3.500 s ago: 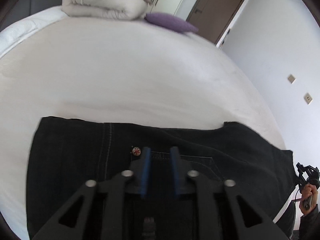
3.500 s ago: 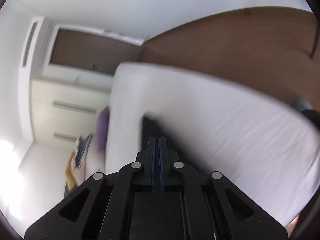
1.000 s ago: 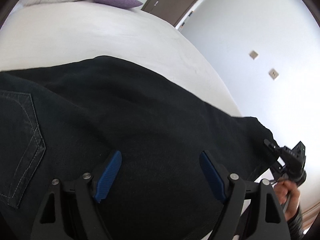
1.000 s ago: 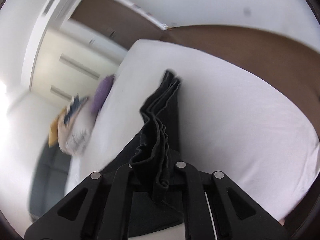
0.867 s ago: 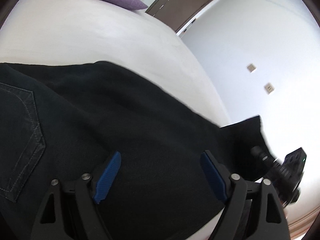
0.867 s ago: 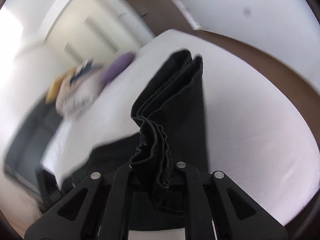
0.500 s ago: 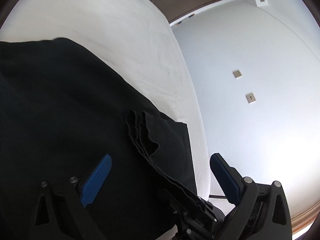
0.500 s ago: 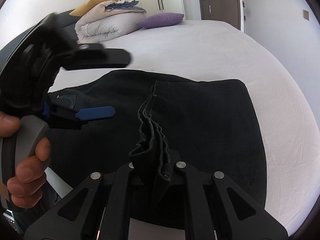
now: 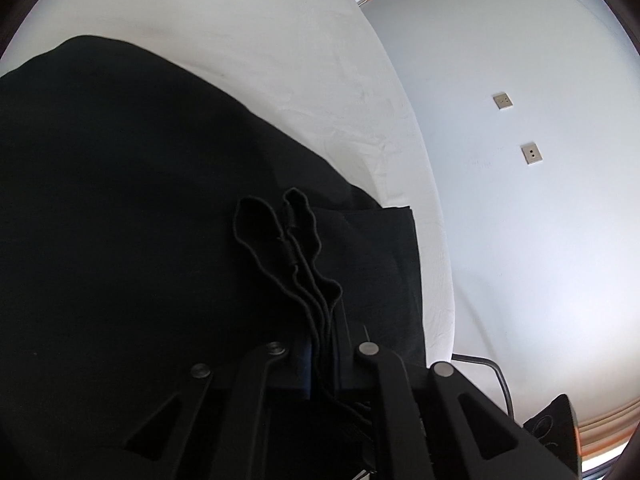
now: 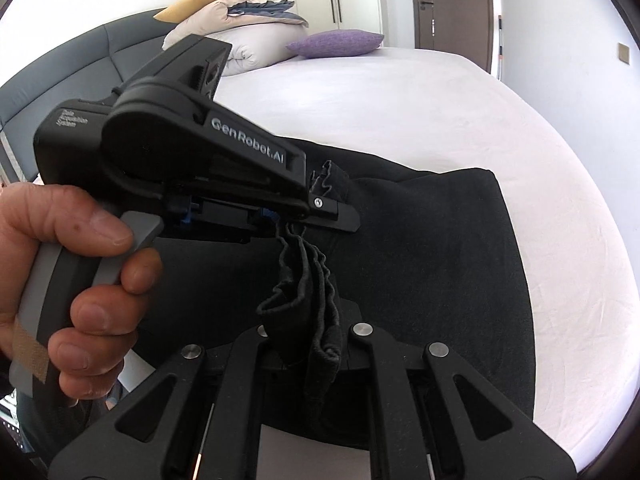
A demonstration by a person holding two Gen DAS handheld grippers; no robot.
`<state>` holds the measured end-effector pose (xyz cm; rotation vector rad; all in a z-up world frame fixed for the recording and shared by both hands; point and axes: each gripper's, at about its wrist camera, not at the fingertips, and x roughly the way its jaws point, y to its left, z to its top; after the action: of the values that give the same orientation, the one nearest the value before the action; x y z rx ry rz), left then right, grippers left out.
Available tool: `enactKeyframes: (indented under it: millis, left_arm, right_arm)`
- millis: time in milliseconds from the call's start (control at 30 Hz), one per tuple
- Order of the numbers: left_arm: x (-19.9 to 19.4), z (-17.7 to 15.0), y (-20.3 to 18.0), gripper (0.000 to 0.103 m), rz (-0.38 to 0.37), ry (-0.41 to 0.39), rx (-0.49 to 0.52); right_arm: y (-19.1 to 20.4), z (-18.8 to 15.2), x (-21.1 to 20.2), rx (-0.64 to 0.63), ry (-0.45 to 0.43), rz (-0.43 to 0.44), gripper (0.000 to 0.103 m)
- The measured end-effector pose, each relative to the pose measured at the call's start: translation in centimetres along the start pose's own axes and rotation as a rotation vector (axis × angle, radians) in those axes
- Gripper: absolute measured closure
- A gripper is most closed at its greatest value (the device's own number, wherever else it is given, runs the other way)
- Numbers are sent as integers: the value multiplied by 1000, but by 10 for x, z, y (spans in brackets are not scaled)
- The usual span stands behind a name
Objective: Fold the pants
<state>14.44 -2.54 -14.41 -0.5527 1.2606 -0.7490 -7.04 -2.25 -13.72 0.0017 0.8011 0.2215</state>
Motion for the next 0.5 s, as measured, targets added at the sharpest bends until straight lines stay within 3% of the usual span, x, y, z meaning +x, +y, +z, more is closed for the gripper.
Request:
enactKeyframes:
  millis: [233,500]
  left_arm:
    - [-24,10,-9,97,60,8,119]
    - [-69,26,7,96,180,-21,165]
  right_arm:
    - [24,8,-9,-62,-3,57,96]
    - [77,27,-4,-123,8,178,96]
